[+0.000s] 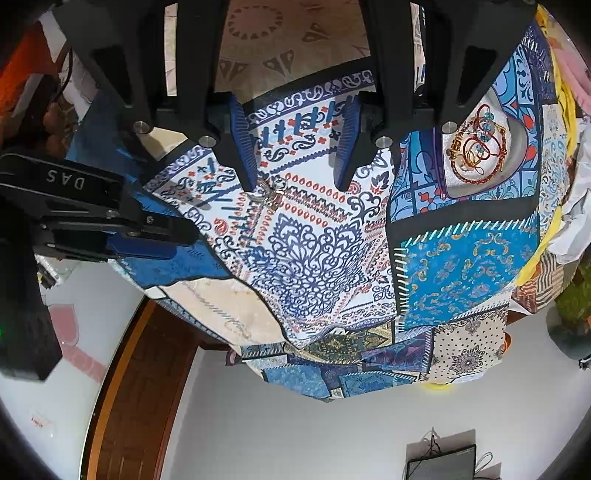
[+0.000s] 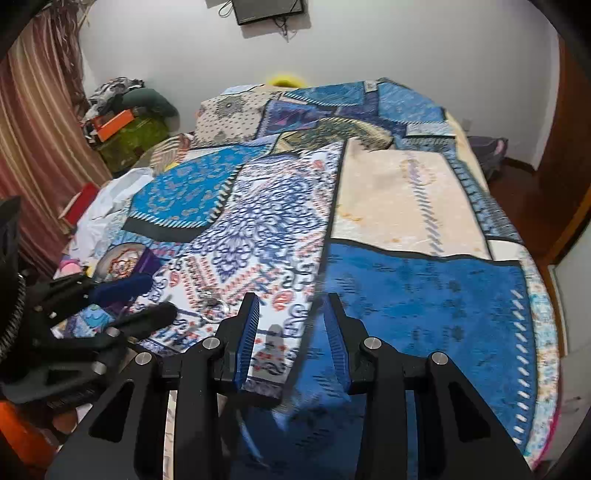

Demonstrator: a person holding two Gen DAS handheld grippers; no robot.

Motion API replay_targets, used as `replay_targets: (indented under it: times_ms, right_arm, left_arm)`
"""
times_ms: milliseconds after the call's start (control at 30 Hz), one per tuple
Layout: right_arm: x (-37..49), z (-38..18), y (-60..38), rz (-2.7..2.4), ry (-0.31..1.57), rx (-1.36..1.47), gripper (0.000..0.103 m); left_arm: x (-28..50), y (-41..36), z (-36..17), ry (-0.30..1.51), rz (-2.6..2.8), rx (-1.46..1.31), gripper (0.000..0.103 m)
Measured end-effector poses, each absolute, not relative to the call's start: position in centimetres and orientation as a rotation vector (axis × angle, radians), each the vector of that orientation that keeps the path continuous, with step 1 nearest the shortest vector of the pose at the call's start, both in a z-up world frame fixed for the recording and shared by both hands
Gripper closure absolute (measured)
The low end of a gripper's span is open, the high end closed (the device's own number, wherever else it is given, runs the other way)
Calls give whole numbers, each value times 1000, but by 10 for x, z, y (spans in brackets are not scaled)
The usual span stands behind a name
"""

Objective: Organize jewelry

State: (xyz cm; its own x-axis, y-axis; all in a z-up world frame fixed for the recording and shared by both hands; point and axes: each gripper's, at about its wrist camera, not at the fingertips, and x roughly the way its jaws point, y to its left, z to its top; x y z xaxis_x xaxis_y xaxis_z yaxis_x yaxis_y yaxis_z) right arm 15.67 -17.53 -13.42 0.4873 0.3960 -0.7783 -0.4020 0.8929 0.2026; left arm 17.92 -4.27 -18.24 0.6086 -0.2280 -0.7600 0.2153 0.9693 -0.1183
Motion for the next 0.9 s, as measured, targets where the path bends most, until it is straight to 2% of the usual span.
replay_targets:
  times_ms: [300, 633, 700, 733, 900]
  right_arm:
    - [155, -155, -138, 608, 996, -55, 70]
    - [156, -159, -127, 623, 959, -112, 70]
    - [156, -159, -125, 616, 952, -132, 81]
    - [157, -160, -125, 617, 951, -134, 83]
    - [159, -160, -130, 624, 950, -104, 85]
  left_arm:
    - [177, -17, -198, 923, -202, -37, 61]
    - [176, -17, -201, 920, -223, -60, 61]
    - [177, -19, -200, 920, -234, -59, 61]
    - [178, -20, -200, 921, -239, -60, 61]
    - [182, -26, -200, 924, -289, -77, 61]
